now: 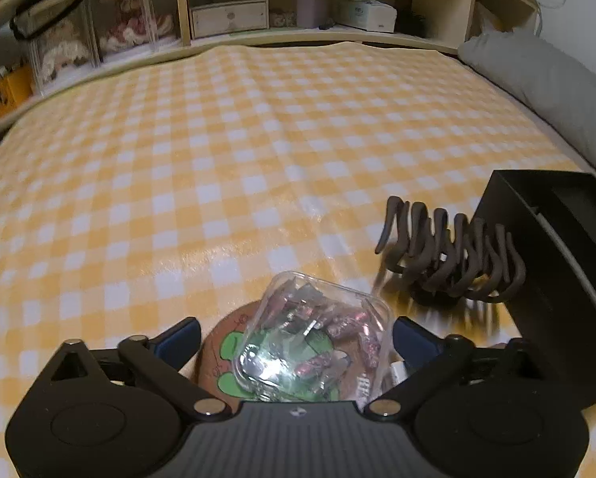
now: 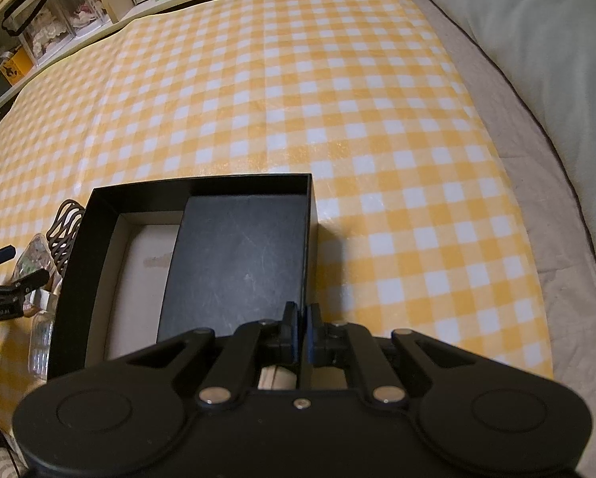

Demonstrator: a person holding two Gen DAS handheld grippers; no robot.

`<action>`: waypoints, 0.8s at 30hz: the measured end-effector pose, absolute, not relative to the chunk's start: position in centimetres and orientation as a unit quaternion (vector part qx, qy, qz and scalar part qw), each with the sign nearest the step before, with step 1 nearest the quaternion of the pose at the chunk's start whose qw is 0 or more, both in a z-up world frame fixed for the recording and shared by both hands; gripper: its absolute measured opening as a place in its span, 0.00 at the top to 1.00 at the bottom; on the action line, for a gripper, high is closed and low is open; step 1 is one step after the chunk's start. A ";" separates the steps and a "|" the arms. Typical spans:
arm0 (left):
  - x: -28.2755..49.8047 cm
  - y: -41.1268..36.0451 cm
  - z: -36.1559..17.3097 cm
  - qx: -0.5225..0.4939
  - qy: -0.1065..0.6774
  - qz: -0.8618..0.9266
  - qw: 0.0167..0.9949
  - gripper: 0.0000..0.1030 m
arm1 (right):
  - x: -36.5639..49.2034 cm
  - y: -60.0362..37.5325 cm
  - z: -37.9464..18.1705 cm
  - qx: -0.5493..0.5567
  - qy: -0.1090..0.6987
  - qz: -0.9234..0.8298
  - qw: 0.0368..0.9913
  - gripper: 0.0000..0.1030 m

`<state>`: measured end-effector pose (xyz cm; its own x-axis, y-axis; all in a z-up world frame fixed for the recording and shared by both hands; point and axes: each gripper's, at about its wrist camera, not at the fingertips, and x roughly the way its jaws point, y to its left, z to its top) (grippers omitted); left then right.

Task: Organize rigid objects
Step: 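Move the left gripper to the clear plastic case on the coaster, then close the left gripper on the clear plastic case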

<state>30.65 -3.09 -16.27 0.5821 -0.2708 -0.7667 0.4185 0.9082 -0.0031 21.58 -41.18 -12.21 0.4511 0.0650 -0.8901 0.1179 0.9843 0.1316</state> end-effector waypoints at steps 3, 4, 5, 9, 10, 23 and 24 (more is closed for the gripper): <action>30.5 -3.3 -15.8 0.084 0.421 -0.215 0.877 0.21 | 21.6 -41.1 -12.2 0.086 0.524 -0.016 0.847 0.95; 30.4 -3.6 -15.8 0.093 0.422 -0.214 0.876 0.22 | 21.5 -41.3 -12.2 0.085 0.524 -0.016 0.847 0.95; 30.3 -3.9 -15.8 0.103 0.422 -0.212 0.875 0.22 | 21.6 -41.1 -12.2 0.087 0.524 -0.016 0.847 0.95; 30.3 -4.4 -15.8 0.113 0.422 -0.207 0.875 0.22 | 21.5 -41.1 -12.2 0.087 0.524 -0.016 0.847 0.95; 30.4 -4.4 -15.8 0.111 0.423 -0.208 0.875 0.22 | 21.5 -41.2 -12.1 0.086 0.524 -0.016 0.847 0.95; 32.2 -0.3 -15.1 0.057 0.451 -0.144 0.879 0.22 | 21.5 -41.2 -12.2 0.086 0.524 -0.017 0.847 0.95; 32.4 0.1 -15.1 0.051 0.458 -0.140 0.876 0.22 | 21.5 -41.1 -12.2 0.086 0.524 -0.017 0.847 0.95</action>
